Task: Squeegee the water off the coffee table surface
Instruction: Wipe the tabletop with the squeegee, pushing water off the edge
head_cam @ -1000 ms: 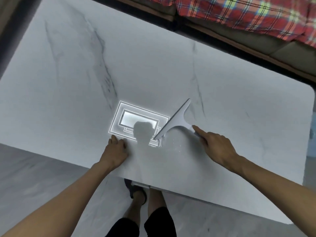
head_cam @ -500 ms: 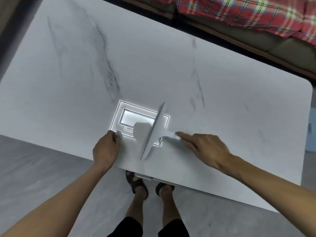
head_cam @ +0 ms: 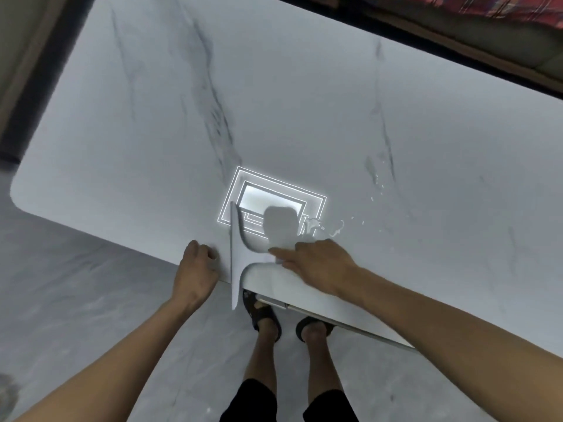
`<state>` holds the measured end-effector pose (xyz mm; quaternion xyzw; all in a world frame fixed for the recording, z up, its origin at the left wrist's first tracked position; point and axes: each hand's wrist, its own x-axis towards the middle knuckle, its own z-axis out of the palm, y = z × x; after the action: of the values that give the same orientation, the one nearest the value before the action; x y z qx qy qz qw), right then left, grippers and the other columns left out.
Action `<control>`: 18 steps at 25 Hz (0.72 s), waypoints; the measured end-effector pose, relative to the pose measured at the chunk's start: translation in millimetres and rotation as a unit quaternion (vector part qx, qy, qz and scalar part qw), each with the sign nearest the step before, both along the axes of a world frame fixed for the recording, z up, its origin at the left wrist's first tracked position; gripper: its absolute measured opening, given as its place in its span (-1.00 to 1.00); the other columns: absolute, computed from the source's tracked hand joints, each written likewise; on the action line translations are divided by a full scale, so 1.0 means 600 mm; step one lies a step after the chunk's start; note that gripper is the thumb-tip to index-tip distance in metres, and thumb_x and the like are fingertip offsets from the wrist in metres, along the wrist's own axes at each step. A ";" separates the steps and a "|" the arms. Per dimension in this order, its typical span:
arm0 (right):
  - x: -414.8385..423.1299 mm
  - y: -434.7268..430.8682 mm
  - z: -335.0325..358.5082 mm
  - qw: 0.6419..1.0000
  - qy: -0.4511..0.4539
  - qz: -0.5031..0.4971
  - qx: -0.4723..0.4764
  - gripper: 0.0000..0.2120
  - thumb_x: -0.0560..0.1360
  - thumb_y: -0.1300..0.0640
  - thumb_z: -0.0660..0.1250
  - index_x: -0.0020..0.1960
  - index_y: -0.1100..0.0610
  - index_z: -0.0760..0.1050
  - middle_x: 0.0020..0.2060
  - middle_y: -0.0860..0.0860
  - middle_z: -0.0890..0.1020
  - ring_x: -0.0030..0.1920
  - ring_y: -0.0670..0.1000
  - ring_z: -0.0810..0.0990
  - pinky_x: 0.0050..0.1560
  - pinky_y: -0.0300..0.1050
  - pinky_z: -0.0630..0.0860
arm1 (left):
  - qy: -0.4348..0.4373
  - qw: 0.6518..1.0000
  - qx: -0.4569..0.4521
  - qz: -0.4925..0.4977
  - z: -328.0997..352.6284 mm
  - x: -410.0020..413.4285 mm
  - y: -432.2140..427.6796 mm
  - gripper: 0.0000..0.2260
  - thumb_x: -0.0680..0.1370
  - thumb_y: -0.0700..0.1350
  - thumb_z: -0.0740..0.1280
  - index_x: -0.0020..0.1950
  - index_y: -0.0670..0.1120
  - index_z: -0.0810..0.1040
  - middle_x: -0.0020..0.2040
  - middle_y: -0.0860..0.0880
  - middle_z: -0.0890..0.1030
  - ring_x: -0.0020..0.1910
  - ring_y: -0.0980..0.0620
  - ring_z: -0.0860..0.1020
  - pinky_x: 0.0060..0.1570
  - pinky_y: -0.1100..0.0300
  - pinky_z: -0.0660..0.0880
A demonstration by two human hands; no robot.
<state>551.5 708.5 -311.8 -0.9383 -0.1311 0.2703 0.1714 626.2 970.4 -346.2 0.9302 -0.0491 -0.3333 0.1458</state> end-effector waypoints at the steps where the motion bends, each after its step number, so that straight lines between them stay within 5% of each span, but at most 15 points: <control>1: -0.017 -0.039 0.003 0.999 0.004 -0.034 -0.002 -0.61 0.65 -0.14 -0.04 0.47 -0.27 0.16 -0.03 0.03 0.60 -0.09 0.16 0.62 -0.15 -0.02 0.49 | 0.022 1.000 0.004 -0.016 -0.002 -0.010 -0.021 -0.80 0.40 -0.32 0.28 0.01 -0.20 0.46 0.10 -0.13 0.38 -0.03 -0.16 0.48 -0.15 0.14 0.34; 5: -0.116 -0.189 0.030 0.991 0.004 -0.120 -0.058 -0.58 0.62 -0.19 -0.11 0.46 -0.33 0.15 -0.14 -0.06 0.59 -0.13 0.08 0.62 -0.25 -0.08 0.40 | 0.094 0.995 -0.006 -0.041 -0.004 -0.042 -0.112 -0.86 0.44 -0.22 0.26 -0.06 -0.11 0.35 0.15 -0.13 0.28 -0.13 -0.11 0.44 -0.08 0.11 0.42; 10: -0.249 -0.321 0.063 0.967 0.030 -0.220 -0.123 -0.61 0.62 -0.17 -0.09 0.42 -0.35 0.20 -0.27 -0.17 0.44 -0.19 0.02 0.60 -0.30 -0.12 0.35 | 0.162 0.979 0.024 -0.120 -0.016 -0.080 -0.207 -0.78 0.46 -0.20 0.23 0.09 -0.18 0.38 0.44 -0.33 0.12 0.40 -0.31 0.23 0.27 -0.07 0.38; 12: -0.288 -0.351 0.074 0.960 0.039 -0.240 -0.139 -0.59 0.60 -0.19 -0.12 0.42 -0.36 0.19 -0.28 -0.18 0.44 -0.19 0.01 0.60 -0.30 -0.13 0.36 | 0.183 0.972 0.033 -0.144 -0.015 -0.092 -0.230 -0.77 0.47 -0.19 0.21 0.12 -0.19 0.38 0.46 -0.35 0.09 0.44 -0.32 0.18 0.26 -0.07 0.37; 15: -0.309 -0.360 0.092 0.956 0.033 -0.252 -0.144 -0.50 0.54 -0.27 -0.25 0.43 -0.37 0.18 -0.30 -0.20 0.43 -0.19 -0.02 0.61 -0.31 -0.14 0.36 | 0.112 0.986 0.004 -0.127 -0.001 -0.101 -0.244 -0.85 0.48 -0.19 0.19 0.04 -0.14 0.41 0.23 -0.18 0.40 0.05 -0.17 0.49 -0.11 0.08 0.41; 18: -0.282 -0.308 0.090 0.972 0.019 -0.214 -0.096 -0.46 0.52 -0.32 -0.33 0.44 -0.36 0.10 -0.26 -0.17 0.49 -0.21 0.01 0.61 -0.32 -0.13 0.35 | 0.008 0.999 -0.019 -0.045 0.020 -0.095 -0.233 -0.94 0.49 -0.17 0.16 -0.08 -0.06 0.40 -0.17 0.01 0.49 -0.22 -0.06 0.48 -0.33 0.13 0.32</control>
<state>382.4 523.9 -257.5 -0.9513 0.1023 0.2563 0.1373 569.1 830.9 -334.2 0.9214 -0.0966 -0.3457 0.1490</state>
